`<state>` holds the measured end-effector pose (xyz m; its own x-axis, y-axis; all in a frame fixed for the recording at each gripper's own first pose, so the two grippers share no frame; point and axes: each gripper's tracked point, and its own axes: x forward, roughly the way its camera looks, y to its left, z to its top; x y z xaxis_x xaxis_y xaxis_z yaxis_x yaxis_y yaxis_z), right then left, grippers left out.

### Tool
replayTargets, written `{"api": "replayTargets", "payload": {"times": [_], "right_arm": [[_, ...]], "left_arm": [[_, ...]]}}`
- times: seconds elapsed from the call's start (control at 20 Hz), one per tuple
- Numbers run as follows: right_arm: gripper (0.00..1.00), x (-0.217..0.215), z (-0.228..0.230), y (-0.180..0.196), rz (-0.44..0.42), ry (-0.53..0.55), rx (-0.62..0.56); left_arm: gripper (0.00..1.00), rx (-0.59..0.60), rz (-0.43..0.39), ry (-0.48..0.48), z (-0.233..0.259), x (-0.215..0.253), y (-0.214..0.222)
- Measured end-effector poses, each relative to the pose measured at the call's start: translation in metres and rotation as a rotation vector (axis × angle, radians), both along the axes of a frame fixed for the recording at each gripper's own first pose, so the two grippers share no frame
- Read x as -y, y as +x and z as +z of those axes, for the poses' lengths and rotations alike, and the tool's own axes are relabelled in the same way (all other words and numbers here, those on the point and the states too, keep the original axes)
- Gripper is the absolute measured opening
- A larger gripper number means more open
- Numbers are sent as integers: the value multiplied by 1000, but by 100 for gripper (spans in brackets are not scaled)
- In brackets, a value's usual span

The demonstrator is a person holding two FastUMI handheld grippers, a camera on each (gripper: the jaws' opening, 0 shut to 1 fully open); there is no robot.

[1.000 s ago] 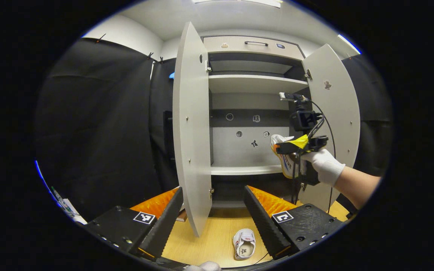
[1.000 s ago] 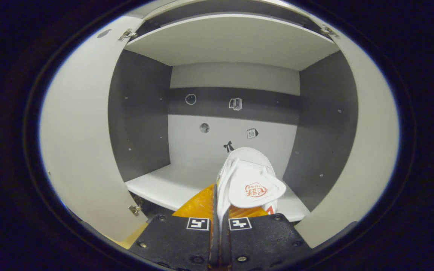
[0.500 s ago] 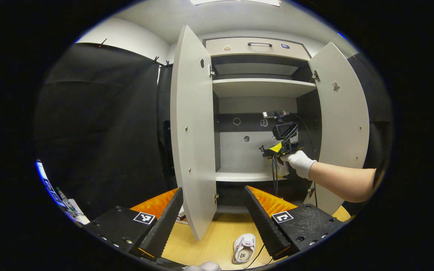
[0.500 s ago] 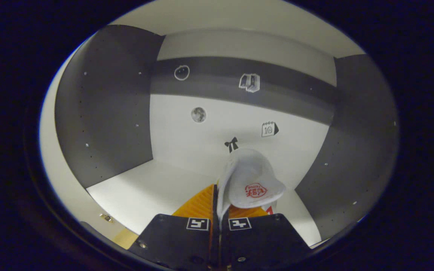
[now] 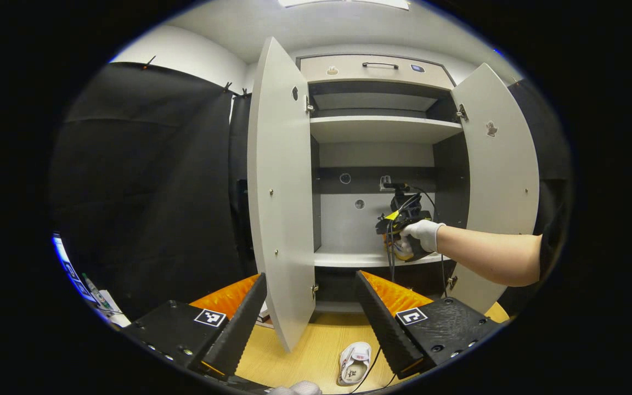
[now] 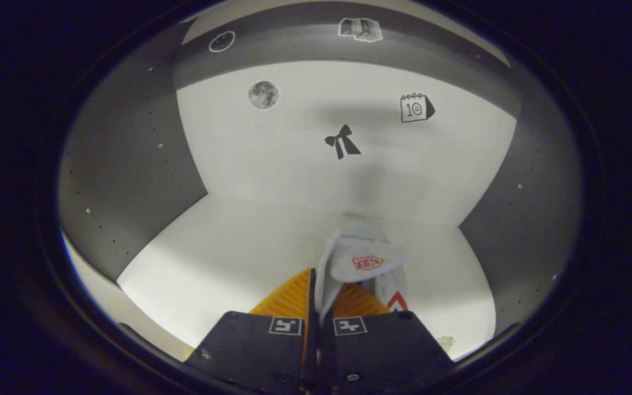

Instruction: Grab one shoe with the right hand and put it into the shoe cabinet, grab the other shoe with the left hand and put it into the shoe cabinet; then close the right door with the right hand and the left door with the left hand.

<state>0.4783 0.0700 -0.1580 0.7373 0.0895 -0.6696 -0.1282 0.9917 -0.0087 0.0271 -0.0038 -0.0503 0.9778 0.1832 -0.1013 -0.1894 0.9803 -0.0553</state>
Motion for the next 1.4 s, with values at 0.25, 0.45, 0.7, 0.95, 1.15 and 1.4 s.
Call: {"api": "replayTargets", "payload": {"times": [0.25, 0.45, 0.7, 0.95, 1.15, 1.4], "right_arm": [[34, 6, 43, -22, -37, 88, 140], [71, 29, 110, -58, -103, 100, 394], [100, 38, 176, -140, -106, 125, 627], [100, 52, 168, -246, -98, 132, 707], [100, 70, 128, -327, -98, 110, 714], [99, 95, 71, -403, -131, 95, 683]], "left_arm": [[96, 15, -12, -5, 2, -7, -4], [96, 37, -30, -2, 6, -11, -10], [96, 63, -57, 40, 13, -22, -19], [96, 76, -108, 51, 8, -21, -27], [96, 88, -149, 64, 5, -17, -29], [100, 82, -210, 78, -7, -3, -28]]}}
